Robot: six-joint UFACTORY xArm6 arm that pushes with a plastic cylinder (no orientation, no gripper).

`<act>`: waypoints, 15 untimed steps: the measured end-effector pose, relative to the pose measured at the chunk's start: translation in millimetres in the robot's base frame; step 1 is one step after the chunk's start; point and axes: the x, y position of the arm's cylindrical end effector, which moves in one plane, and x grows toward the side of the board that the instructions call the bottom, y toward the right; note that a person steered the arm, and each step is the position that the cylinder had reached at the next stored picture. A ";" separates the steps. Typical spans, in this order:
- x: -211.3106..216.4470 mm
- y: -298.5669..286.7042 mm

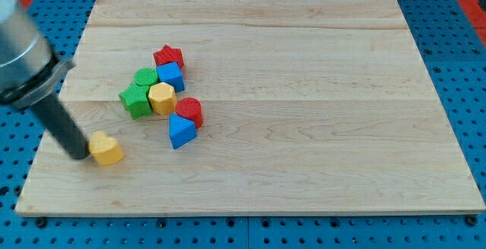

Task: Push the yellow heart into the yellow hexagon

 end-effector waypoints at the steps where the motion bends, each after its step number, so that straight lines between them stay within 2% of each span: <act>1: -6.7 -10.4; 2: 9.4 -43.8; 4: 22.4 79.2; 6: -9.2 71.2; 8: 48.7 53.8; 9: 41.6 90.8; 11: -20.3 95.5; 12: -18.9 103.1; 13: 15.9 105.0; 14: 10.9 148.5; 15: -19.8 154.6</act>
